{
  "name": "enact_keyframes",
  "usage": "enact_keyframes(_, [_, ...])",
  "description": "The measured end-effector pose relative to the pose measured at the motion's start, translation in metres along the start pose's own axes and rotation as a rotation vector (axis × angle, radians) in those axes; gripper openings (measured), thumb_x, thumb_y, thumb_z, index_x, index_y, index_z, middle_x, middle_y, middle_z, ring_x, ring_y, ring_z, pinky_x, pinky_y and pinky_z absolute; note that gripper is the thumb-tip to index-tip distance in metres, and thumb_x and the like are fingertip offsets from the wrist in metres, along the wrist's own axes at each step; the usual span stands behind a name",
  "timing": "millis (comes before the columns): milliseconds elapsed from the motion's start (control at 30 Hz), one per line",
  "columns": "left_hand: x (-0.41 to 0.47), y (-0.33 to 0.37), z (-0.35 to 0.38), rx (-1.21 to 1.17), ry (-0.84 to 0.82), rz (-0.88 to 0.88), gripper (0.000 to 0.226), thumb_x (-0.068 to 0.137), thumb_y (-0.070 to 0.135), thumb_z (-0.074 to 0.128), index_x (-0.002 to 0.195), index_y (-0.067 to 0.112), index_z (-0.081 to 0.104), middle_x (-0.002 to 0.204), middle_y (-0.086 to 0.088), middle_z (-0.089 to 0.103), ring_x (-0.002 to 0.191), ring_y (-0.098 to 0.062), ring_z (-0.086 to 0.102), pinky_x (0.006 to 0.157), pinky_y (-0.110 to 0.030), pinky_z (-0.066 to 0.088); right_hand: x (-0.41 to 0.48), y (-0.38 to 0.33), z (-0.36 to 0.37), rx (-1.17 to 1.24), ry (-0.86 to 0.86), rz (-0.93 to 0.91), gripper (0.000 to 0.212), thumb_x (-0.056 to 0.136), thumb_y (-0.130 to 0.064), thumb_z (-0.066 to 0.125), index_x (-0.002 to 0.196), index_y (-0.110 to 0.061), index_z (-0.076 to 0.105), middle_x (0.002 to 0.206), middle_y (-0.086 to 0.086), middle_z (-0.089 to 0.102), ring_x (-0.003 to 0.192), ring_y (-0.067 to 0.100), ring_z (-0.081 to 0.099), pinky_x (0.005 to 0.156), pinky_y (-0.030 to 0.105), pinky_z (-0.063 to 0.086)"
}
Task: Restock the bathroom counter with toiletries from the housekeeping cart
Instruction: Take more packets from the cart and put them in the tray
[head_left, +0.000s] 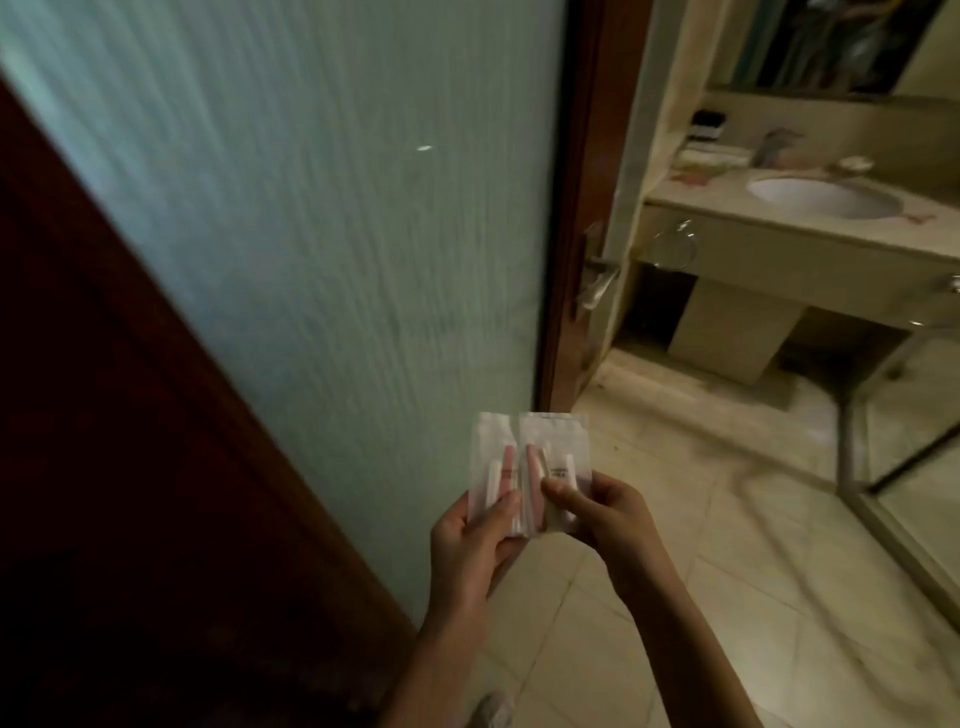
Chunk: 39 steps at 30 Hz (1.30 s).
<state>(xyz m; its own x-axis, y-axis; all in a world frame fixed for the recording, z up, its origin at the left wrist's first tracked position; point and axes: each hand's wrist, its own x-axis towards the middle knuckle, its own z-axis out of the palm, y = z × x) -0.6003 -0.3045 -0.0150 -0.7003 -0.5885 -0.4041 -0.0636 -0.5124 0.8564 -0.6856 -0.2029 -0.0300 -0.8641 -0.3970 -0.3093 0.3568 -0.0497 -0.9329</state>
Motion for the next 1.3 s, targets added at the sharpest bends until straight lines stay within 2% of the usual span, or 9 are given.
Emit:
enact_keyframes(100, [0.044,0.016,0.026,0.109,-0.114,0.005,0.024,0.086,0.011,0.067,0.110,0.013,0.069,0.093,-0.003,0.075,0.086,-0.018,0.072,0.067,-0.029,0.056,0.032,-0.023,-0.005,0.015,0.077,-0.042,0.021,0.085,-0.010,0.068,0.103,0.000,0.070,0.094,0.018,0.074,0.087,0.032,0.071,0.076,0.038,0.058])
enact_keyframes(300, [0.108,0.030,0.102,0.121,-0.391,-0.060,0.028,0.086,0.008,0.066,0.113,0.009,0.067,0.099,-0.010,0.074,0.087,-0.022,0.073,0.060,-0.024,0.056,0.078,-0.062,-0.042,0.051,0.289,-0.157,0.018,0.087,-0.014,0.067,0.103,-0.006,0.069,0.093,0.013,0.075,0.085,0.027,0.072,0.071,0.032,0.059])
enact_keyframes(533, [0.145,0.000,0.168,0.186,-0.527,-0.160,0.022,0.083,0.011,0.069,0.104,0.018,0.069,0.094,-0.007,0.075,0.089,-0.025,0.072,0.072,-0.036,0.057,0.102,-0.067,-0.092,0.098,0.501,-0.136,0.017,0.089,-0.012,0.064,0.103,-0.004,0.068,0.092,0.013,0.074,0.084,0.028,0.072,0.070,0.032,0.057])
enact_keyframes(667, [0.166,-0.014,0.197,0.236,-0.570,-0.174,0.031,0.082,0.015,0.070,0.113,0.019,0.066,0.104,-0.007,0.073,0.098,-0.023,0.070,0.077,-0.034,0.058,0.123,-0.068,-0.116,0.097,0.519,-0.137,0.021,0.087,-0.015,0.064,0.104,-0.004,0.067,0.093,0.013,0.074,0.086,0.027,0.072,0.072,0.031,0.058])
enact_keyframes(800, [0.191,-0.025,0.230,0.250,-0.530,-0.181,0.025,0.082,0.015,0.069,0.107,0.021,0.066,0.099,-0.004,0.073,0.094,-0.021,0.070,0.072,-0.032,0.056,0.157,-0.074,-0.140,0.129,0.516,-0.128,0.028,0.082,-0.020,0.067,0.106,-0.005,0.066,0.094,0.012,0.074,0.086,0.026,0.072,0.072,0.030,0.057])
enact_keyframes(933, [0.223,-0.035,0.278,0.228,-0.487,-0.203,0.026,0.081,0.015,0.070,0.107,0.017,0.067,0.098,-0.008,0.074,0.094,-0.026,0.070,0.078,-0.041,0.057,0.203,-0.094,-0.180,0.120,0.453,-0.110,0.027,0.086,-0.016,0.066,0.111,-0.006,0.065,0.098,0.010,0.074,0.089,0.023,0.072,0.073,0.028,0.057])
enact_keyframes(1000, [0.240,-0.039,0.310,0.214,-0.480,-0.166,0.029,0.081,0.016,0.070,0.109,0.016,0.066,0.101,-0.008,0.073,0.096,-0.026,0.070,0.080,-0.040,0.057,0.231,-0.110,-0.205,0.097,0.433,-0.114,0.029,0.087,-0.017,0.066,0.113,-0.006,0.064,0.100,0.010,0.073,0.090,0.022,0.072,0.073,0.028,0.057])
enact_keyframes(1100, [0.263,-0.042,0.368,0.197,-0.478,-0.114,0.044,0.074,0.024,0.071,0.116,0.012,0.063,0.107,-0.010,0.071,0.099,-0.027,0.069,0.082,-0.040,0.057,0.275,-0.140,-0.247,0.088,0.396,-0.126,0.028,0.088,-0.016,0.065,0.114,-0.007,0.064,0.103,0.010,0.072,0.091,0.021,0.072,0.071,0.026,0.056])
enact_keyframes(1300, [0.308,-0.044,0.474,0.188,-0.480,-0.031,0.049,0.076,0.025,0.071,0.122,0.012,0.062,0.110,-0.009,0.070,0.100,-0.023,0.069,0.070,-0.028,0.058,0.352,-0.196,-0.321,0.083,0.358,-0.156,0.028,0.089,-0.015,0.064,0.116,-0.005,0.063,0.102,0.011,0.073,0.091,0.023,0.072,0.073,0.031,0.058])
